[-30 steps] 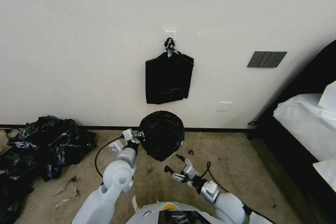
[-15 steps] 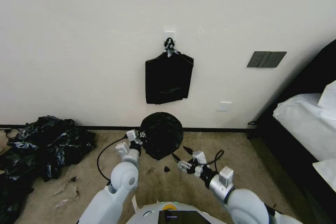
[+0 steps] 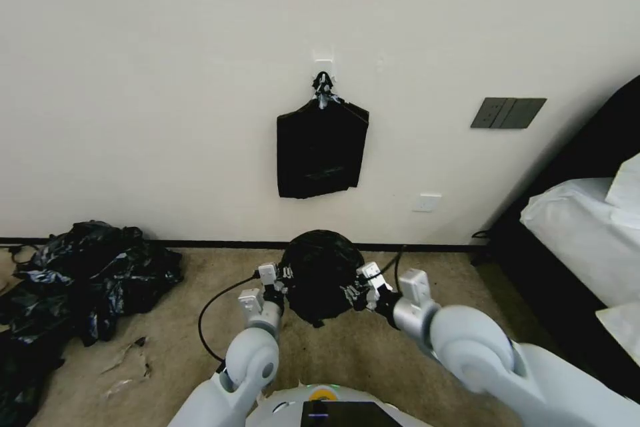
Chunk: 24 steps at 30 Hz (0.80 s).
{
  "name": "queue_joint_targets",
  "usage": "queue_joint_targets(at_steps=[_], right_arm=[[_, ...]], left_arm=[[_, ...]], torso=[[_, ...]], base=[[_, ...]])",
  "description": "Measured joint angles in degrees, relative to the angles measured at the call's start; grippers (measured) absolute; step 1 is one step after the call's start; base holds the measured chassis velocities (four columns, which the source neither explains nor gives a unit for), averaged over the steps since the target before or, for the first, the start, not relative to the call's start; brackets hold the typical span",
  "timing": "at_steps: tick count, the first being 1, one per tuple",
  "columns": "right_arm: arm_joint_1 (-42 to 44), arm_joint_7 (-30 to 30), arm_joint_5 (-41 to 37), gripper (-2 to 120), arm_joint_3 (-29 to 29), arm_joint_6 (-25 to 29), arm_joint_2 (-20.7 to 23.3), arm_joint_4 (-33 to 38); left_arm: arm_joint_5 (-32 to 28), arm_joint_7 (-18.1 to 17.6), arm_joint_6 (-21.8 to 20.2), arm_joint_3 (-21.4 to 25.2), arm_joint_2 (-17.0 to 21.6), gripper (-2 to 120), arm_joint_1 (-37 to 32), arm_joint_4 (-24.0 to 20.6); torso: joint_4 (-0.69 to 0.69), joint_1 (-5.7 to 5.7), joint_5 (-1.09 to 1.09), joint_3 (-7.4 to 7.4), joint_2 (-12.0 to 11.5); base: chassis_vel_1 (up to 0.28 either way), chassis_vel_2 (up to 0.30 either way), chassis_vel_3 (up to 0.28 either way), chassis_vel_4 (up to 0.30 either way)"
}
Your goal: Place a trash bag onto the trash bin.
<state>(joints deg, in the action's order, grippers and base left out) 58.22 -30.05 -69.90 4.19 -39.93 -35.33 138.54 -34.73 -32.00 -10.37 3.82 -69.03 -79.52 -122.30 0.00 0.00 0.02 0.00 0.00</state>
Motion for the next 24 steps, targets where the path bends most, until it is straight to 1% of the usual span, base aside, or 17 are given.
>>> queue_joint_targets(at_steps=[1,2,5,6,8,9,10,11,13,14,16,17,19,21,22,24], right_arm=[[-2.3,-0.8,-1.1,0,1.6,-0.8,-0.3,-1.2],[-2.3,-0.8,-1.1,0,1.6,-0.8,-0.3,-1.2],[-9.4,-2.5,-3.2,0,7.4,-1.3,-2.0,-4.5],[-9.4,-2.5,-3.2,0,7.4,-1.3,-2.0,-4.5],[-13.8,-4.4,-4.4,0,11.9,-1.3,-4.7,-7.0],[-13.8,-4.4,-4.4,0,11.9,-1.3,-4.7,-7.0],[-15.6,-5.7,-4.8,0,14.1,-1.2,-6.7,-8.4],[-16.4,-6.4,-4.9,0,15.2,-1.2,-7.7,-9.2],[-16.4,-6.4,-4.9,0,15.2,-1.2,-7.7,-9.2],[-19.4,-9.8,-5.5,0,19.8,-1.1,-11.6,-12.3],[-20.9,-11.2,-5.6,0,22.2,-1.1,-13.5,-14.9],[-20.9,-11.2,-5.6,0,22.2,-1.1,-13.5,-14.9],[-22.8,-13.6,-5.3,0,24.9,-1.0,-16.0,-19.1],[-24.3,-15.2,-5.2,0,26.5,-0.9,-17.9,-21.6],[-24.3,-15.2,-5.2,0,26.5,-0.9,-17.9,-21.6],[-25.3,-16.2,-5.2,0,27.4,-0.8,-19.4,-23.9]], left_arm=[[0.9,0.0,0.0,-0.2,0.0,6,0.0,0.0],[0.9,0.0,0.0,-0.2,0.0,6,0.0,0.0],[3.5,0.0,0.1,-0.8,0.2,6,0.0,0.1],[3.5,0.0,0.1,-0.8,0.2,6,0.0,0.1],[4.2,0.0,0.1,-1.2,-0.1,6,0.5,0.5],[4.2,0.0,0.1,-1.2,-0.1,6,0.5,0.5],[4.4,0.0,0.0,-1.4,-0.4,6,0.7,0.8],[4.6,-0.1,0.0,-1.5,-0.6,6,0.9,0.9],[4.6,-0.1,0.0,-1.5,-0.6,6,0.9,0.9],[5.1,-0.2,0.0,-1.8,-0.9,6,1.5,1.5],[5.2,-0.2,-0.1,-1.9,-1.0,6,1.8,1.6],[5.2,-0.2,-0.1,-1.9,-1.0,6,1.8,1.6],[5.9,0.1,-0.2,-1.7,-1.1,6,2.0,1.6],[6.4,0.5,-0.2,-1.5,-1.0,6,2.2,1.5],[6.4,0.5,-0.2,-1.5,-1.0,6,2.2,1.5],[6.5,0.7,-0.2,-1.6,-0.9,6,2.4,1.5]], torso=[[-0.01,0.0,-0.01,0.0,0.0],[-0.01,0.0,-0.01,0.0,0.0],[-0.01,0.0,-0.02,0.0,0.0],[-0.01,0.0,-0.02,0.0,0.0],[0.0,0.0,-0.02,0.0,0.0],[0.0,0.0,-0.02,0.0,0.0],[0.0,0.0,-0.03,0.0,0.0],[0.0,0.0,-0.02,0.0,0.0],[0.0,0.0,-0.02,0.0,0.0],[-0.01,0.0,-0.03,0.0,0.0],[-0.01,0.0,-0.03,0.0,0.0],[-0.01,0.0,-0.03,0.0,0.0],[0.01,0.0,-0.02,-0.01,0.0],[0.0,0.0,-0.03,0.0,0.0],[0.0,0.0,-0.03,0.0,0.0],[-0.01,0.0,-0.03,0.0,0.0]], base=[[0.0,0.0,0.0,0.0],[0.0,0.0,0.0,0.0],[0.0,0.0,0.0,0.0],[0.0,0.0,0.0,0.0],[0.0,0.0,0.0,0.0],[0.0,0.0,0.0,0.0],[0.0,0.0,0.0,0.0],[0.0,0.0,0.0,0.0],[0.0,0.0,0.0,0.0],[0.0,0.0,0.0,0.0],[0.0,0.0,0.0,0.0],[0.0,0.0,0.0,0.0],[0.0,0.0,0.0,0.0],[0.0,0.0,0.0,0.0],[0.0,0.0,0.0,0.0],[0.0,0.0,0.0,0.0]])
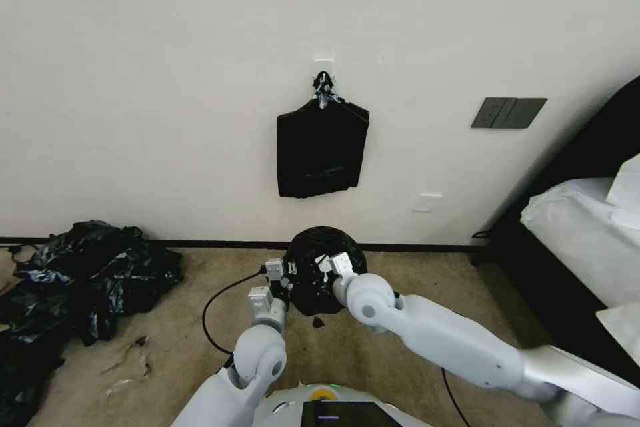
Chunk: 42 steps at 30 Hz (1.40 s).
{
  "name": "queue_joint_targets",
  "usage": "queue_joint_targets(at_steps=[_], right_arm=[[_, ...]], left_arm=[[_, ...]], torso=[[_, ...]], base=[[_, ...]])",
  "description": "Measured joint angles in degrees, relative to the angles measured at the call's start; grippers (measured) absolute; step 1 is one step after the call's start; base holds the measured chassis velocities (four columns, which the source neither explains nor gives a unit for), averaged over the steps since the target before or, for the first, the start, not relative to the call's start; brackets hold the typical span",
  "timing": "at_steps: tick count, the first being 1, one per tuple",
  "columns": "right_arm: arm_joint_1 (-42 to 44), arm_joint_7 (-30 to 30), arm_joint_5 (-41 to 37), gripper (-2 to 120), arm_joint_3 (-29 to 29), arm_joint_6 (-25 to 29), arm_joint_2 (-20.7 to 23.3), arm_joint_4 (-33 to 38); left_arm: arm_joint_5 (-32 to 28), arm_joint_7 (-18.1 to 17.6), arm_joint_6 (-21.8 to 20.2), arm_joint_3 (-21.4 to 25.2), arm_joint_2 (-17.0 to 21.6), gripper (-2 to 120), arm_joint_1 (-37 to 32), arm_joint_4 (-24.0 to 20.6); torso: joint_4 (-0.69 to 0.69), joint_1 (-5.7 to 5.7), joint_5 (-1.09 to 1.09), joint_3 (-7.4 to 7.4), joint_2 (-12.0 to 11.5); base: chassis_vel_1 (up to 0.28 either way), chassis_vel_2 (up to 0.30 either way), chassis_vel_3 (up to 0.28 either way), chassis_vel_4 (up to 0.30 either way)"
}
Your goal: Place a trash bag onto the trash bin.
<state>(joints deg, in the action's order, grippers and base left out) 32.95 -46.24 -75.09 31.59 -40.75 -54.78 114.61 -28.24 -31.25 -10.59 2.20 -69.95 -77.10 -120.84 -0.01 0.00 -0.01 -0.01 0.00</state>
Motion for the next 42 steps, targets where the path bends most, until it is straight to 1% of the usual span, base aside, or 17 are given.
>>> queue_joint_targets(at_steps=[6,12,16,23,28,32,42], right_arm=[[0.6,-0.4,1.5,0,0.2,0.1,-2.4,-4.1],[1.2,-0.2,2.4,0,-0.1,0.1,-3.7,-6.3],[1.7,1.1,4.2,0,-0.2,0.2,-4.8,-8.5],[2.1,2.4,5.4,0,0.0,0.2,-5.8,-10.4],[2.3,3.1,5.5,0,0.0,0.2,-6.0,-11.3],[2.4,4.1,5.5,0,0.0,0.2,-6.0,-11.7],[2.5,4.2,5.8,0,1.0,0.2,-6.0,-12.9]], left_arm=[[-0.3,0.6,0.0,0.0,0.0,6,-0.3,-0.5],[-0.7,1.1,0.0,0.0,0.1,6,-1.0,-1.3],[-2.3,1.2,0.0,0.2,0.3,6,-1.0,-2.1],[-3.0,2.1,0.0,0.6,0.6,6,-1.9,-2.8],[-3.0,3.1,0.3,0.8,0.9,6,-2.6,-3.5],[-2.4,5.1,1.1,0.8,1.2,6,-3.7,-4.0],[-0.1,6.4,2.0,0.9,1.3,6,-5.1,-4.4]], torso=[[0.01,0.0,0.01,0.0,0.0],[0.01,0.0,0.01,0.0,0.0],[0.01,0.0,0.01,0.01,0.0],[0.01,0.01,0.01,0.0,0.0],[0.01,0.01,0.01,0.0,0.0],[0.01,0.01,0.01,0.01,0.0],[0.01,0.01,0.01,0.01,0.0]], base=[[0.0,0.0,0.0,0.0],[0.0,0.0,0.0,0.0],[0.0,0.0,0.0,0.0],[0.0,0.0,0.0,0.0],[0.0,0.0,0.0,0.0],[0.0,0.0,0.0,0.0],[0.0,0.0,0.0,0.0]])
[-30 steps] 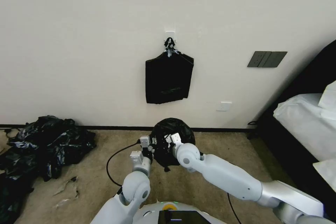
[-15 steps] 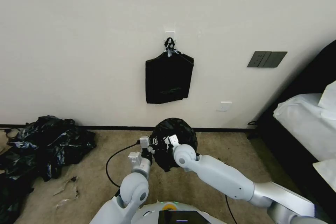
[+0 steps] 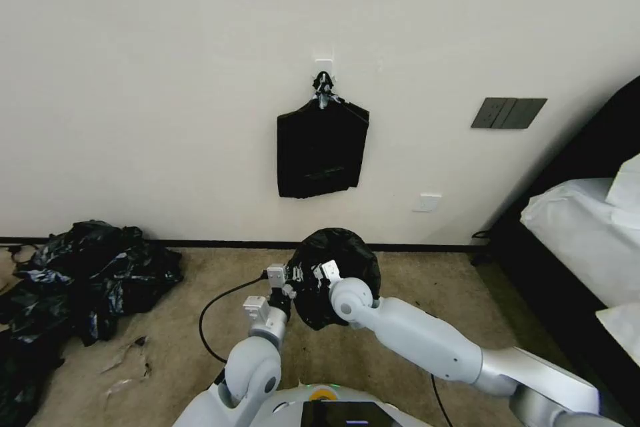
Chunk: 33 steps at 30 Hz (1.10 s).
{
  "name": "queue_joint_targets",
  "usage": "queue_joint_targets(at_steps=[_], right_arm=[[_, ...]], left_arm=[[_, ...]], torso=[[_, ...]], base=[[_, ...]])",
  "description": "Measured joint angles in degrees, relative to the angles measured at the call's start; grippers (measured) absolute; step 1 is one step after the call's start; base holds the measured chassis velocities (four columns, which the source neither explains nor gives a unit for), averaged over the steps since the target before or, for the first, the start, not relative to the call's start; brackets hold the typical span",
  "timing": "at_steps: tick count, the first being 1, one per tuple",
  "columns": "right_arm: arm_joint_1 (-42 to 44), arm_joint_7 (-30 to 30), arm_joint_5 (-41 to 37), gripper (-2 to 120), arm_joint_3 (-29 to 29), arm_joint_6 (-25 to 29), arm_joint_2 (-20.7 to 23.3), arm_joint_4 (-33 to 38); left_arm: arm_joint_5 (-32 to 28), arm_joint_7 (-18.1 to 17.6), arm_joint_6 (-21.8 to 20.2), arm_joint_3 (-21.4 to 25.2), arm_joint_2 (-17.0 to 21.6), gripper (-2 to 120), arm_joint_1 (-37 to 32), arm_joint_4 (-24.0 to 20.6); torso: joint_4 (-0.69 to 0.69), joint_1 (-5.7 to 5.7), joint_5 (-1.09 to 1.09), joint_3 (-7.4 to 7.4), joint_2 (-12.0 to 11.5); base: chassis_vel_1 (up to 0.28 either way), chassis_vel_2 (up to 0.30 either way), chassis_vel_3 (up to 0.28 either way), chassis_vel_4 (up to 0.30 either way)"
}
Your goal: Place a trash bag onto the trash bin.
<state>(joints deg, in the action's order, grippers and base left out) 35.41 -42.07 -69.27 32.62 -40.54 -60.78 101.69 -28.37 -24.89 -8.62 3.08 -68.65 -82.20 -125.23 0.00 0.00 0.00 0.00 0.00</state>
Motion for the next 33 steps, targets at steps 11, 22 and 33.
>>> queue_joint_targets(at_steps=[11,22,33], right_arm=[[0.5,0.4,0.8,0,-0.4,0.0,0.6,-0.3],[1.0,-0.3,-0.7,0,-0.3,0.0,5.2,8.3],[0.7,-0.3,1.8,0,-1.6,0.0,7.2,10.6]], left_arm=[[1.8,1.1,0.7,0.0,0.1,6,-0.9,-0.4],[3.2,0.1,1.0,0.5,-1.0,6,1.2,3.6],[1.5,-0.3,0.6,0.6,-0.9,6,1.6,4.2]], torso=[[0.0,0.0,0.0,0.0,0.0],[0.0,0.0,0.0,0.0,0.0],[0.0,0.0,0.0,0.0,0.0]], base=[[0.0,0.0,0.0,0.0],[0.0,0.0,0.0,0.0],[0.0,0.0,0.0,0.0]])
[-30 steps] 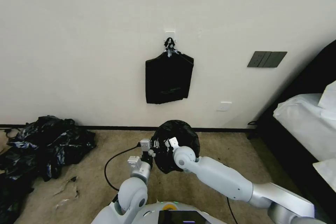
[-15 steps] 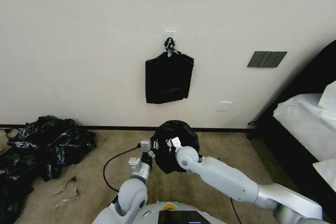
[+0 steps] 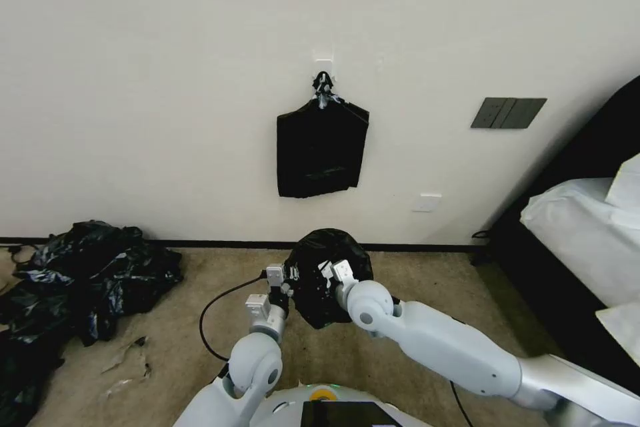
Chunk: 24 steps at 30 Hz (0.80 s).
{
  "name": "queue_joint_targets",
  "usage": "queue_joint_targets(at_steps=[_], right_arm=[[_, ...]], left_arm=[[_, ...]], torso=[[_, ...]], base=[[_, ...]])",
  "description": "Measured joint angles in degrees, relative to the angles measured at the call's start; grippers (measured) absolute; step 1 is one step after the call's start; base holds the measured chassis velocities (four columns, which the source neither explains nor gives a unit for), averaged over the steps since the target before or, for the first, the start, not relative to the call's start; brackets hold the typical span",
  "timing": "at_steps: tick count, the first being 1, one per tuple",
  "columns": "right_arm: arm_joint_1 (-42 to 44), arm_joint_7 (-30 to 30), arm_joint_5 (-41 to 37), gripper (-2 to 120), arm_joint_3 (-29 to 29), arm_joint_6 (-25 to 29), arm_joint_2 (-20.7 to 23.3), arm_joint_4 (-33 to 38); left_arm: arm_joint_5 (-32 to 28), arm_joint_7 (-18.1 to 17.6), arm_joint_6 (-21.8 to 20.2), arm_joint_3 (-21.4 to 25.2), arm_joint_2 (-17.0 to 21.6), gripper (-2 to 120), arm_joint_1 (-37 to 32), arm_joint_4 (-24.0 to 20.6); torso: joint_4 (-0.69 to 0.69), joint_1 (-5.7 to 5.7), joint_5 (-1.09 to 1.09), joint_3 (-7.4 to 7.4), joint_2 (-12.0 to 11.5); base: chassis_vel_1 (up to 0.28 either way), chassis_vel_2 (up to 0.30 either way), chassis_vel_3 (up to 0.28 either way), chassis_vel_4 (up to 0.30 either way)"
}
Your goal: Place a trash bag onto the trash bin.
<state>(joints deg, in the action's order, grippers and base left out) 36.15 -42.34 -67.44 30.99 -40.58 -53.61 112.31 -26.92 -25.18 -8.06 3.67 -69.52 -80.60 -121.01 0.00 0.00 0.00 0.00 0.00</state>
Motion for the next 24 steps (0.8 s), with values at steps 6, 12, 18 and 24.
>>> queue_joint_targets(at_steps=[6,12,18,24], right_arm=[[-0.1,1.3,2.8,0,-0.2,0.0,-1.3,-4.2],[0.3,2.3,6.5,0,0.9,0.0,-4.7,-9.6],[-0.1,2.4,7.1,0,2.0,0.0,-6.3,-11.5],[0.0,2.4,7.1,0,1.9,0.0,-6.1,-11.0]], left_arm=[[0.0,0.2,-0.1,-0.3,0.0,6,-0.5,-0.8],[0.0,1.0,-0.1,-0.5,0.0,6,-2.0,-2.1],[0.0,1.3,-0.1,-0.5,0.3,6,-2.8,-3.0],[0.0,1.3,0.0,-0.4,0.4,6,-2.8,-2.9]], torso=[[0.01,0.0,0.0,0.0,0.0],[0.0,0.0,0.0,0.0,0.0],[0.0,0.0,0.0,0.0,0.0],[0.0,0.0,0.01,0.0,0.0]], base=[[0.0,0.0,0.0,0.0],[0.0,0.0,0.0,0.0],[0.0,0.0,0.0,0.0],[0.0,0.0,0.0,0.0]])
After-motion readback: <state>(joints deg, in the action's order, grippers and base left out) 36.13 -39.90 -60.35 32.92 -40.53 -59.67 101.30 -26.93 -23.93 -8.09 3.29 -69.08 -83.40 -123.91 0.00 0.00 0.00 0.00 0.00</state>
